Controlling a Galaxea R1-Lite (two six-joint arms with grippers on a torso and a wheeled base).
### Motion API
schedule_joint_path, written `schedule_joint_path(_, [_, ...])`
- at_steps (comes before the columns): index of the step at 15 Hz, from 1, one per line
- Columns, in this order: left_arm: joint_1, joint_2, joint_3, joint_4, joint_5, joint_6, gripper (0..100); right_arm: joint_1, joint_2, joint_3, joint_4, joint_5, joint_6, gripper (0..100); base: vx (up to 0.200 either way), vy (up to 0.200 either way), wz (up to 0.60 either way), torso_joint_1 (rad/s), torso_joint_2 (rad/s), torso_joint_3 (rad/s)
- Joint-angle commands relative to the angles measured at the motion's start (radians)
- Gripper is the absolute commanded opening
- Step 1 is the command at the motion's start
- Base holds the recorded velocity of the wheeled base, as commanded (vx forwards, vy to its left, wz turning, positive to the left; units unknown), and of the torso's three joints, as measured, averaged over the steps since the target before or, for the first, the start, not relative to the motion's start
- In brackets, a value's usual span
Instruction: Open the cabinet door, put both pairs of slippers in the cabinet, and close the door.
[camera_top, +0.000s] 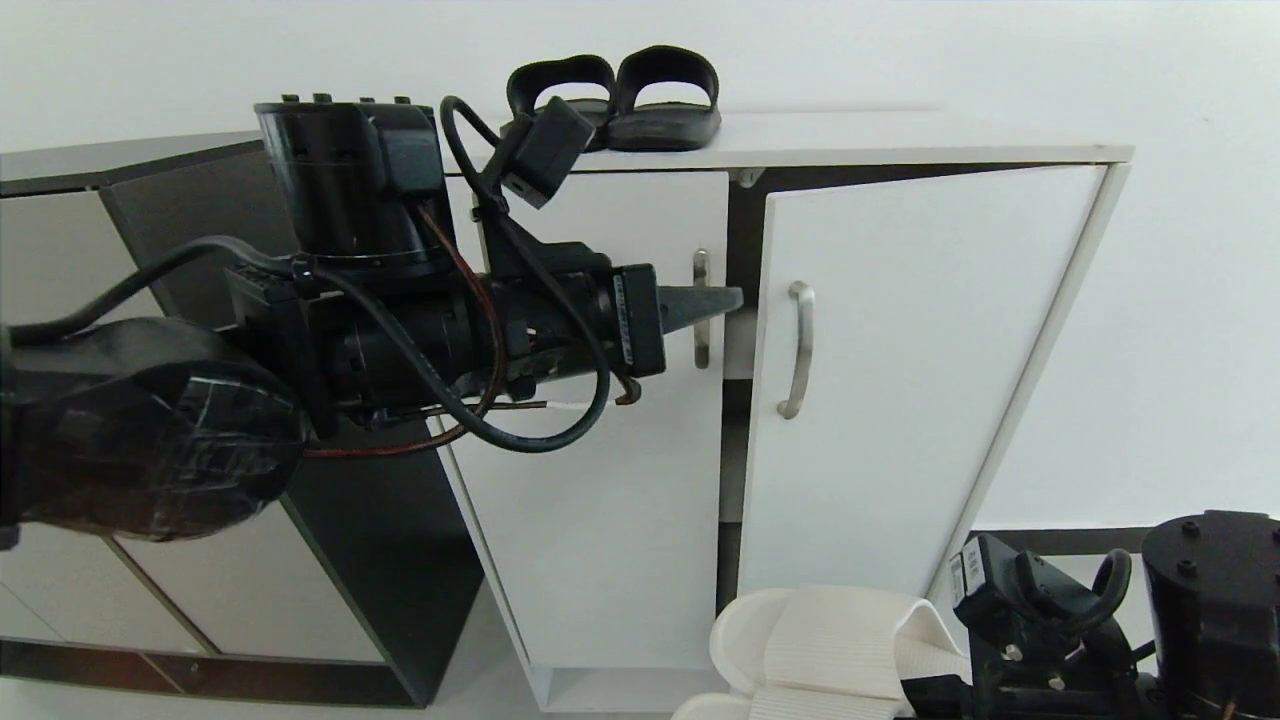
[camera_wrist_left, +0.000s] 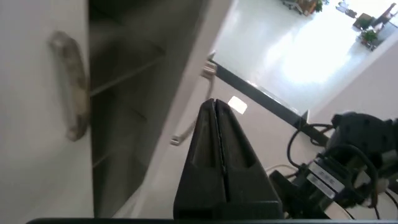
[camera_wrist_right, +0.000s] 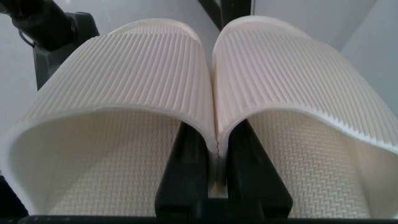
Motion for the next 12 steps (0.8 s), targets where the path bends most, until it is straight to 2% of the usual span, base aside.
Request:
schedule_joint_path(1, [0.033,0.054,-0.053,-0.019,-0.002,-0.029,0,0.0,0.003,-0.001,-0.001,0.0,-0.001,0,0.0,0.0,0.0,0.0,0.0,0.0])
schedule_joint_path(3, [0.038,0.131,-0.136,-0.025,0.0,-0.06,0,0.0,0.003,-0.002,-0.002,0.0,-0.002,0,0.0,0.0,0.0,0.0,0.0,0.0])
schedule_joint_path(7, [0.038,0.261,-0.286,-0.022,0.004,-0.065,0,0.006,0.009,-0.009,-0.001,-0.002,-0.001,0,0.0,0.0,0.0,0.0,0.0,0.0])
schedule_joint_path(12, [0.031,0.297,-0.329,-0.018,0.004,-0.065,0,0.025,0.024,-0.012,-0.001,-0.006,0.001,0,0.0,0.0,0.0,0.0,0.0,0.0])
